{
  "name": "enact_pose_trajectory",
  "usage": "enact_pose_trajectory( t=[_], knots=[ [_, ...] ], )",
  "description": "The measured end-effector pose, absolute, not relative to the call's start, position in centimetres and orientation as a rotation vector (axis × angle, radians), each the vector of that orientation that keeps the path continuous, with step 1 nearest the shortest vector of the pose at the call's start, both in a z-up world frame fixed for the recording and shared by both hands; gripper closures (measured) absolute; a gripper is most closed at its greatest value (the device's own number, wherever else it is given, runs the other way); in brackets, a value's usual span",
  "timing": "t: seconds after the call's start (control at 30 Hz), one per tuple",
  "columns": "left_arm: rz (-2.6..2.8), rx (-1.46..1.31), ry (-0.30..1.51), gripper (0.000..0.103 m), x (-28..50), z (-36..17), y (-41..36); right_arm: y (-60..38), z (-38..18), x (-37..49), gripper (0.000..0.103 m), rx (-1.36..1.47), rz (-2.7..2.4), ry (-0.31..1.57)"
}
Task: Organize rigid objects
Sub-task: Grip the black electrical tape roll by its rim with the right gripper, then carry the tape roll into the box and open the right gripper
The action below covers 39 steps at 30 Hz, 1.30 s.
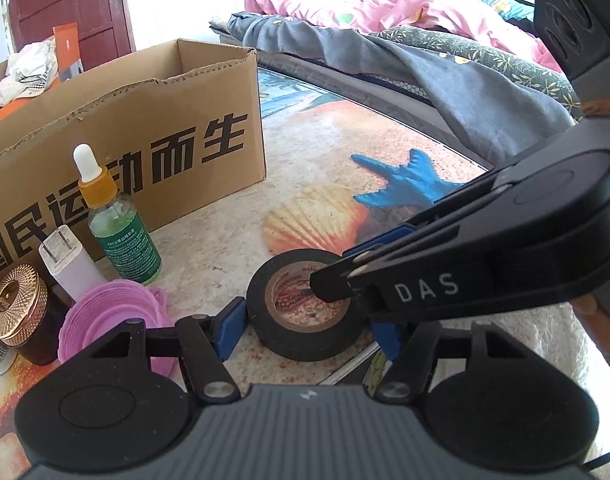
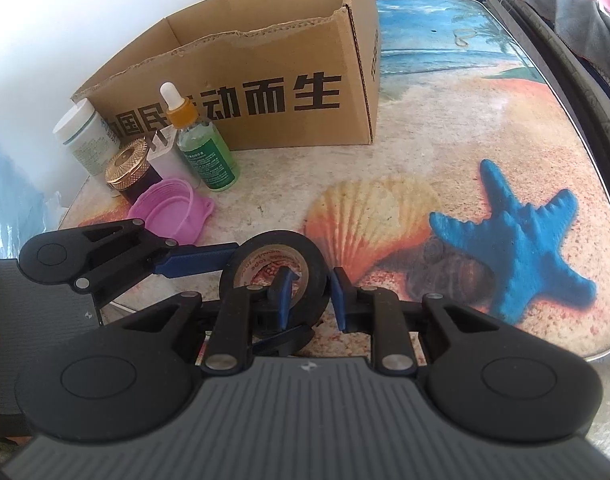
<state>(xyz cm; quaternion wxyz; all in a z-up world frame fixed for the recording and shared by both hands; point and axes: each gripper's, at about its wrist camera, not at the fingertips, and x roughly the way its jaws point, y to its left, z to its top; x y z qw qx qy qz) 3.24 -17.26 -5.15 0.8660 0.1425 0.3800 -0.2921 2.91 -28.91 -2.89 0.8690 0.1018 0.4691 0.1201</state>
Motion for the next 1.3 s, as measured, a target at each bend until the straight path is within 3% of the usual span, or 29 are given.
enact_pose_trajectory(
  t=[0.37,0.83,1.07,1.3],
  knots=[
    [-0.594,0.294,0.720,0.036,2.3,-3.0,-16.5,-28.6,-1.0,2.3,0.084,0.229,0.227,0.934],
    [-0.391,0.293,0.474,0.036,6.4,8.7,-10.1,-22.7,11.8,8.1,0.084,0.080,0.399,0.658],
    [-0.361,0.240,0.649,0.036,15.0,10.0,-7.1,-19.6,13.5,17.8,0.083,0.078,0.489,0.755],
    [-0.379,0.190,0.940,0.036,23.0,6.1,-4.5,-17.8,9.2,27.7,0.083,0.153,0.515,1.020]
  ],
)
